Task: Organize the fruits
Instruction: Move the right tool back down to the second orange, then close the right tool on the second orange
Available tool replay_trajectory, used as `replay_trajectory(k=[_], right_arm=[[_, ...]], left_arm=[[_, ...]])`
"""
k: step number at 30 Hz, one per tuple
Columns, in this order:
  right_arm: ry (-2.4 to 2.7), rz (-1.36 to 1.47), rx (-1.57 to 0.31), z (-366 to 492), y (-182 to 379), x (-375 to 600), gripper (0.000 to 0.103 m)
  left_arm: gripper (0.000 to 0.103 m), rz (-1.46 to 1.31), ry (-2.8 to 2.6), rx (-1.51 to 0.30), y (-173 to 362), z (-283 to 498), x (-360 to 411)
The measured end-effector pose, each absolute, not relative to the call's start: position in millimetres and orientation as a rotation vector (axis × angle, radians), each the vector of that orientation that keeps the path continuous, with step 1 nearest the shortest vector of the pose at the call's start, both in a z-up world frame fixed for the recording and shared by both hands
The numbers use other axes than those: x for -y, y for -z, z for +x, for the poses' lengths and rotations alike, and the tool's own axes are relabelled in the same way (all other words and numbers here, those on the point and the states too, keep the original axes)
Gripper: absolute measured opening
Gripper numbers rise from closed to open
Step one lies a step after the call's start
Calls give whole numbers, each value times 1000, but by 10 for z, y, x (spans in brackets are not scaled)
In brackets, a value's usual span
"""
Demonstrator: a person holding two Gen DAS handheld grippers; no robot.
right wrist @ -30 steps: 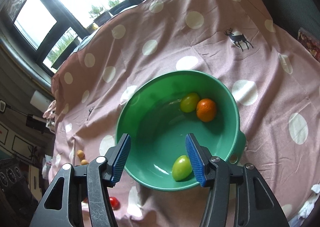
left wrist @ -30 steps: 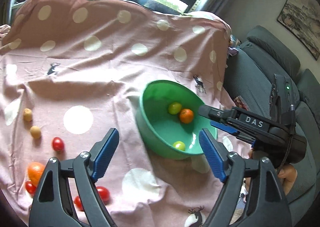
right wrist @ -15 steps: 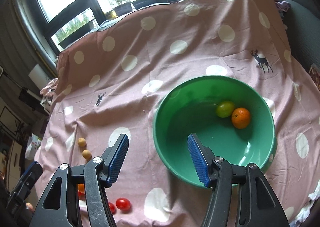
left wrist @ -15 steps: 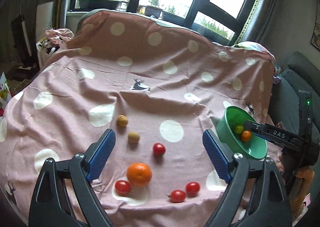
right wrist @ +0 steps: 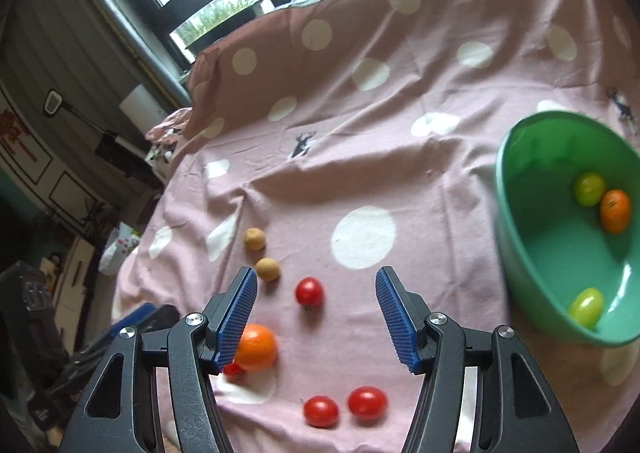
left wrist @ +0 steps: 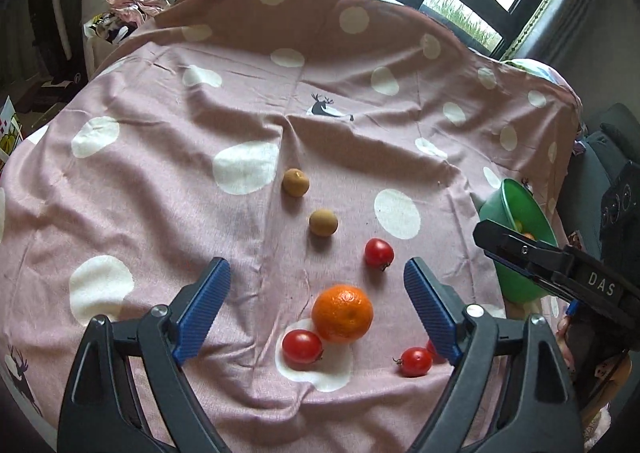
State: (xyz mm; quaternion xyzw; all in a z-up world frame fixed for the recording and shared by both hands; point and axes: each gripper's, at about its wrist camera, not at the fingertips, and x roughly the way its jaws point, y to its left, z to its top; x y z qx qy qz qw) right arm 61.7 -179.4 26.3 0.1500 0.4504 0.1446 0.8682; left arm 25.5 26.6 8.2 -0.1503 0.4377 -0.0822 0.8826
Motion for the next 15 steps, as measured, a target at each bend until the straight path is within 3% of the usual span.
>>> replay_trajectory(k=[8, 12, 15], right_arm=[[-425, 448, -1113, 738, 162, 1593, 62], [-488, 524, -1185, 770, 299, 1546, 62], [-508, 532, -1209, 764, 356, 1493, 55]], left_arm=[[80, -271, 199, -1005, 108, 323, -121], [69, -234, 225, -1047, 197, 343, -7], [69, -220, 219, -1058, 245, 350, 47]])
